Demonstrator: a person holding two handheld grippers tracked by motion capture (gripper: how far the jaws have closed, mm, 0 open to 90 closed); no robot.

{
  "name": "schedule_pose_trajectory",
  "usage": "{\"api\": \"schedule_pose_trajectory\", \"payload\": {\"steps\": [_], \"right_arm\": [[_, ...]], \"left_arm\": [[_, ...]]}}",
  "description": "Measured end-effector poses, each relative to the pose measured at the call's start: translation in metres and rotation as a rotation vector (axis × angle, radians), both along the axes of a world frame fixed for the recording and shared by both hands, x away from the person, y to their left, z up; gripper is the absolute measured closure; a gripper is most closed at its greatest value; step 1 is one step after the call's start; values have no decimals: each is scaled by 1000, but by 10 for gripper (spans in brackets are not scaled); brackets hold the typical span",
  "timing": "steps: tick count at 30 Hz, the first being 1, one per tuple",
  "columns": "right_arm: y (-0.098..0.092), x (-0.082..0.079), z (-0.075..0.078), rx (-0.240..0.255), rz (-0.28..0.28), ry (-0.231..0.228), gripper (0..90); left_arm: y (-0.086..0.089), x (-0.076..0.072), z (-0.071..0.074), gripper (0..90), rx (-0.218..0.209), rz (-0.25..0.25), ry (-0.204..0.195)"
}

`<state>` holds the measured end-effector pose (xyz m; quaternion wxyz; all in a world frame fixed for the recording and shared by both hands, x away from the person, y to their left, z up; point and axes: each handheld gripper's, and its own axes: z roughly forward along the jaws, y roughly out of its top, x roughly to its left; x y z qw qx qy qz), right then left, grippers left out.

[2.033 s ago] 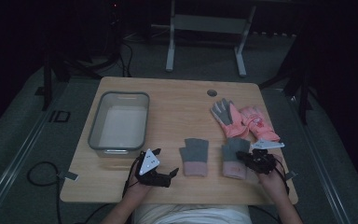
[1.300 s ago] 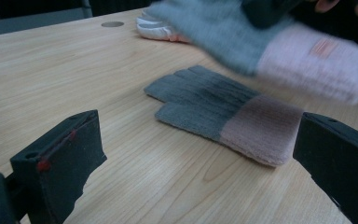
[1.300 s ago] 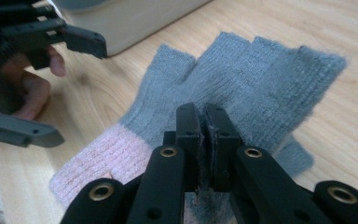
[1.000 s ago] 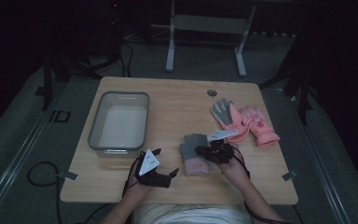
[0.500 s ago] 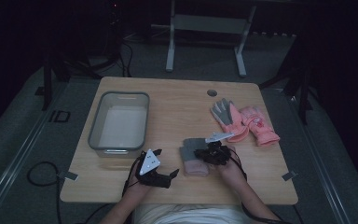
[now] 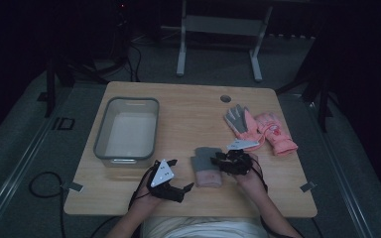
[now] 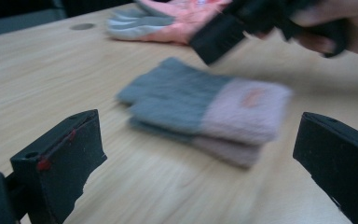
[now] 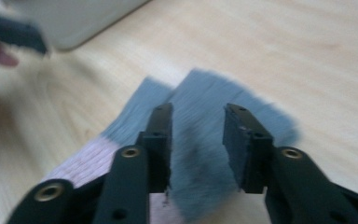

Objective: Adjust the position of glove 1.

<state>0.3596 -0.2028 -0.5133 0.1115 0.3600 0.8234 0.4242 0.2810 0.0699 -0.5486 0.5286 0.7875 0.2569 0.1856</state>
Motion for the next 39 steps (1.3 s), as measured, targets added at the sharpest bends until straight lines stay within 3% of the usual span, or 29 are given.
{"api": "schedule_pose_trajectory", "payload": {"steps": [1,4,8,9,10,11,12,13,14,15,17,22,23,25,28,31,32,35,36,39], "right_arm": [[-4,2,3,3,-9,-8,603],[-13,9,9,11,-36,-20,589],[-17,18,12,8,-50,-24,570],[-17,18,12,8,-50,-24,570],[-17,25,11,4,-50,-13,556],[-17,28,11,1,-52,-4,546],[-17,28,11,1,-52,-4,546],[-15,34,9,-2,-52,12,538],[-15,34,9,-2,-52,12,538],[-12,39,6,1,-52,26,525],[-9,43,2,0,-50,35,500],[-3,53,-10,-19,-57,68,470],[-1,56,-17,-41,-69,90,445],[0,58,-20,-46,-74,102,427],[0,59,-33,-68,-71,149,403],[-2,58,-36,-53,-73,148,399],[-2,58,-36,-53,-73,148,399],[0,56,-35,-78,-68,140,409],[1,55,-35,-77,-59,140,490],[2,54,-35,-56,-44,167,597]], "left_arm": [[-4,-1,4,42,36,7,21],[-16,-3,14,62,121,28,26],[-29,-2,18,107,195,-106,24],[-29,-2,18,115,195,-106,24],[-39,1,19,116,216,-165,33],[-44,3,19,133,231,-191,39],[-44,3,19,142,231,-191,39],[-53,6,19,144,280,-224,15],[-53,6,19,150,280,-224,15],[-61,9,18,150,322,-241,-5],[-66,12,15,153,368,-254,-26],[-70,18,7,220,406,-287,-19],[-71,20,3,233,432,-291,-23],[-71,21,2,234,430,-289,-22],[-69,24,0,333,453,-279,-43],[-68,24,-4,332,467,-275,-48],[-69,23,-5,332,483,-270,-67],[-70,22,-6,321,480,-267,-73],[-71,24,-7,321,470,-266,-65],[-72,26,-6,357,479,-265,-59]]}}
